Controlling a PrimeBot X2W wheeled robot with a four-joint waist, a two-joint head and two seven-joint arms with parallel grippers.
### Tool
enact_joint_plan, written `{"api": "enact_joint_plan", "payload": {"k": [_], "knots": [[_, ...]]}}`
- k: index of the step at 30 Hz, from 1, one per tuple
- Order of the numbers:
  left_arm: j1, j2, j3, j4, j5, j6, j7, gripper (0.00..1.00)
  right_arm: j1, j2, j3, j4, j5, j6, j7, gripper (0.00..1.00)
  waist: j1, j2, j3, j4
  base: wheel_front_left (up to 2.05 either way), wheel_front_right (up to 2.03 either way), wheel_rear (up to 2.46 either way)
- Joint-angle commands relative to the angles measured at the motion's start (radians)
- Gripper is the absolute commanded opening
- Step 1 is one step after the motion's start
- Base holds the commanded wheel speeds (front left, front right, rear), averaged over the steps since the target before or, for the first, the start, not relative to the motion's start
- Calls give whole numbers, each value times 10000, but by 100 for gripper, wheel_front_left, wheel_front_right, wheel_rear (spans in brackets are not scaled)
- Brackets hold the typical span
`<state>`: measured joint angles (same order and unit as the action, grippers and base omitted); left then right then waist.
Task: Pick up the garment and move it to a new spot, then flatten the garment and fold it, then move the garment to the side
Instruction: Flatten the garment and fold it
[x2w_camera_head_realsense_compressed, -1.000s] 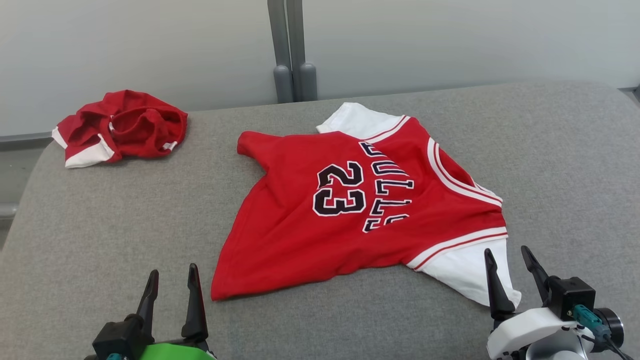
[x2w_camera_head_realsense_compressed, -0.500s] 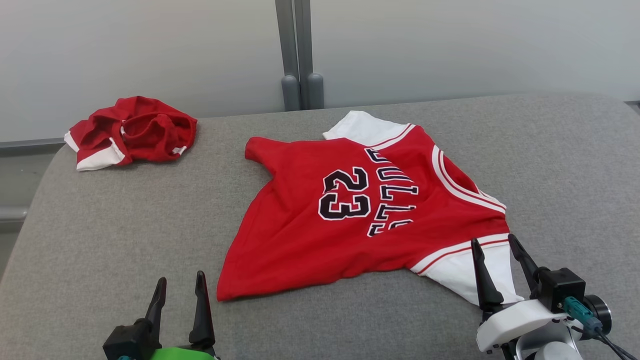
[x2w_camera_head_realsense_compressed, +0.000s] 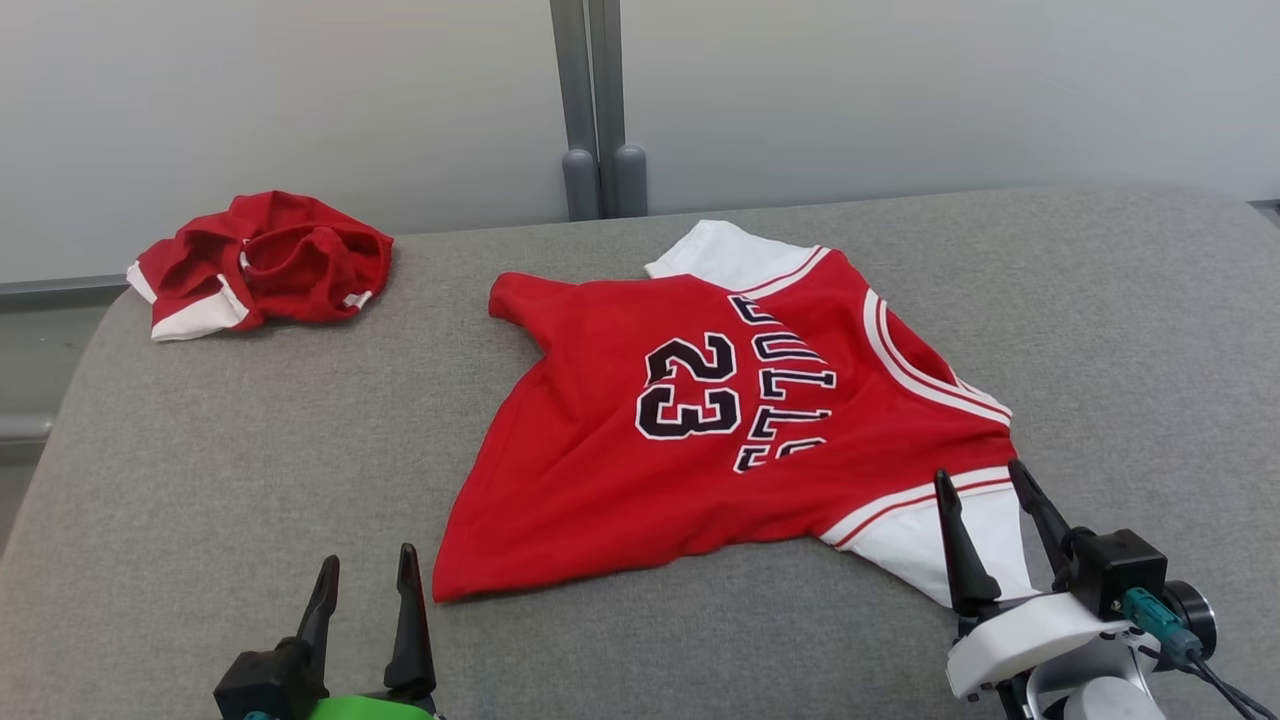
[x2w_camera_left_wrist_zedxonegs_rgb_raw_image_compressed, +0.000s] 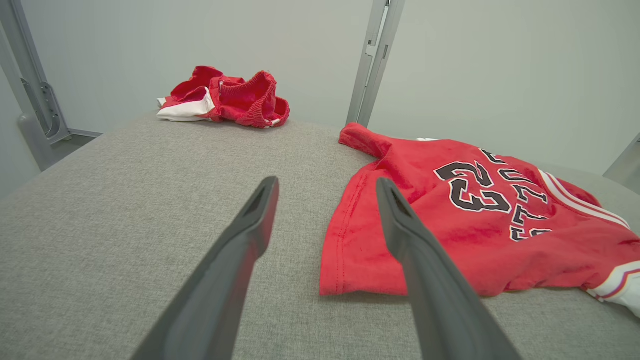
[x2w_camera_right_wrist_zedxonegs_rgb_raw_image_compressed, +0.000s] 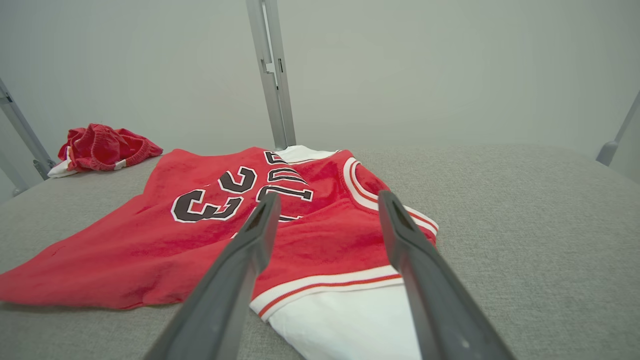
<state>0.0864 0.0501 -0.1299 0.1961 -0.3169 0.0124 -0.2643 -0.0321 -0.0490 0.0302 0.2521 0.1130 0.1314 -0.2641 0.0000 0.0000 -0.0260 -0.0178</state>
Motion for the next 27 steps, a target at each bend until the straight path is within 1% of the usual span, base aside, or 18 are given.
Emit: {"api": "enact_joint_plan", "payload": {"k": [1,6,11,16,24,27], "knots": [[67,7,-18,22,49,14,0,100,-136,-27,-51,-78,57,-14,-5,100,0,0,24,-26,0,0,0],[50,7,-137,27,83,-15,0,100,180,-27,-504,181,20,-14,-5,100,0,0,147,-116,0,0,0],[66,8,-271,56,60,-23,0,100,611,-22,-1094,908,-194,-14,-5,100,0,0,340,-214,0,0,0],[-29,10,-341,75,81,-40,0,100,845,-27,-1350,1512,-93,-14,-5,100,0,0,588,-285,0,0,0],[-171,10,-347,123,187,-105,0,100,67,-25,-1319,2671,181,-14,-5,100,0,0,738,-279,0,0,0],[-219,10,-302,138,245,-110,0,100,-235,-25,-1123,3255,292,-14,-5,100,0,0,792,-216,0,0,0]]}}
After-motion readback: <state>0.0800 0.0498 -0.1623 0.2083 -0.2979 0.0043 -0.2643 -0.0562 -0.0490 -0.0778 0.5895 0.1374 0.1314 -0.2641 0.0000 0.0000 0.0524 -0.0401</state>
